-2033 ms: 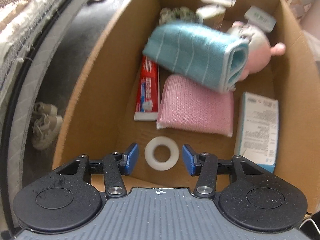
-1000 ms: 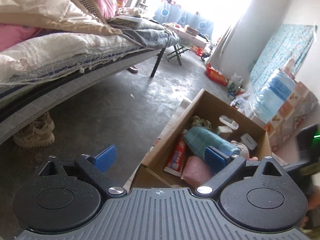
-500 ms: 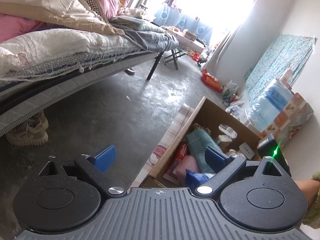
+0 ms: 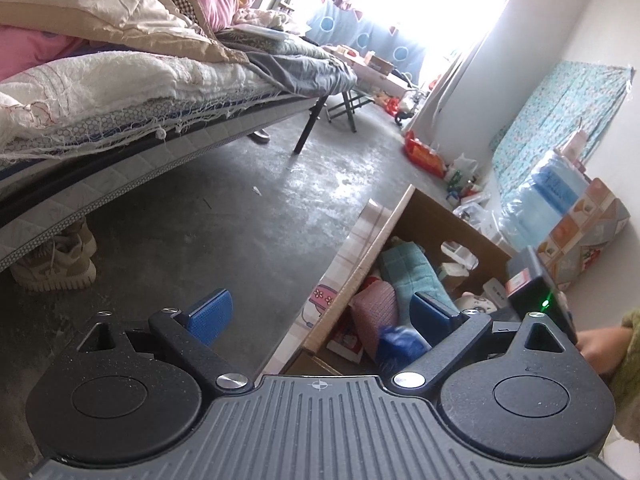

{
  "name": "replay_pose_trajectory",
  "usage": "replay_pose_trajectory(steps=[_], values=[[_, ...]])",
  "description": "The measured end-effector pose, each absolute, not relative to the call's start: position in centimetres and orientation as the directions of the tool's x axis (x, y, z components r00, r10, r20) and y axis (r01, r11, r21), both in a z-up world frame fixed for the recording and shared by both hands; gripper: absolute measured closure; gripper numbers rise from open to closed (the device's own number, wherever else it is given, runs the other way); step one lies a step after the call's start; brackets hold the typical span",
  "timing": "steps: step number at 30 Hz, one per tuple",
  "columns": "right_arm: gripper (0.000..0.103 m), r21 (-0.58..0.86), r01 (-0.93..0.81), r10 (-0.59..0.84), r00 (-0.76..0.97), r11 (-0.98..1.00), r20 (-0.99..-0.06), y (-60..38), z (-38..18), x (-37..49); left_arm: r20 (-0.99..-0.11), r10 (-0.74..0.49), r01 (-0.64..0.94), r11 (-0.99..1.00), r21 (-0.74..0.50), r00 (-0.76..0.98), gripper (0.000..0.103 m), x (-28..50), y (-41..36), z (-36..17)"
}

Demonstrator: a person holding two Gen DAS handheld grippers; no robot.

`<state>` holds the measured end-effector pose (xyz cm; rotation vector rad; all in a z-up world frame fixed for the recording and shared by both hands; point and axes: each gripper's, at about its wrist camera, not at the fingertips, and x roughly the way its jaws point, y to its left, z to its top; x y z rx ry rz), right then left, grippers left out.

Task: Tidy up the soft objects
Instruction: 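Carry the wipes packet with the right tool over the box and lower it, then open the right tool to release the wipes packet into the box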

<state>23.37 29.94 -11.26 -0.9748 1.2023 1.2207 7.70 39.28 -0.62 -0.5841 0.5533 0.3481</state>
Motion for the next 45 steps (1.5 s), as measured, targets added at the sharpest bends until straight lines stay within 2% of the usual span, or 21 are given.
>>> replay_pose_trajectory(steps=[4,8,15,20,22,24,27,33,40,43,45], values=[[0.013,0.045,-0.998,0.068,-0.042,0.034,-0.997,31.5,-11.9,21.6,-0.580,0.156,-0.456,0.787,-0.417,0.800,0.007,7.9,39.4,-0.4],[0.011,0.061,-0.993,0.042,-0.057,0.102,-0.997,31.9,-11.8,21.9,-0.585,0.154,-0.458,0.785,-0.417,0.796,0.007,8.0,39.4,-0.6],[0.008,0.124,-0.972,0.270,-0.067,0.199,-0.961,27.1,-5.7,23.3,-0.584,0.143,-0.452,0.784,-0.426,0.799,0.007,8.2,39.5,-0.7],[0.009,0.242,-0.918,0.487,-0.062,0.316,-0.871,24.2,-1.4,26.7,-0.578,0.141,-0.449,0.780,-0.435,0.804,0.007,8.0,39.6,-0.6],[0.012,0.262,-0.900,0.550,-0.030,0.349,-0.835,24.6,-0.4,27.2,-0.579,0.141,-0.450,0.780,-0.434,0.803,0.007,7.9,39.4,-0.6],[0.025,0.281,-0.895,0.586,-0.028,0.346,-0.810,24.6,-0.2,26.9,-0.579,0.144,-0.452,0.780,-0.433,0.803,0.007,7.8,39.4,-0.5],[0.032,0.308,-0.885,0.582,-0.052,0.349,-0.812,27.5,-1.6,27.5,-0.573,0.151,-0.457,0.774,-0.438,0.805,0.007,7.5,39.4,-0.3],[0.031,0.525,-0.790,0.559,-0.291,0.316,-0.776,30.6,-4.6,27.6,-0.567,0.159,-0.459,0.773,-0.438,0.809,0.006,6.8,39.5,0.2],[0.030,0.606,-0.719,0.519,-0.393,0.341,-0.759,32.9,-8.1,27.9,-0.549,0.127,-0.425,0.779,-0.461,0.826,0.006,7.0,39.7,0.2],[0.031,0.551,-0.755,0.486,-0.355,0.354,-0.799,33.3,-8.8,27.3,-0.544,0.114,-0.415,0.778,-0.471,0.831,0.006,7.2,39.7,0.1],[0.041,0.482,-0.795,0.465,-0.291,0.369,-0.836,32.9,-8.6,27.3,-0.545,0.115,-0.416,0.779,-0.470,0.831,0.006,7.3,39.7,0.1]])
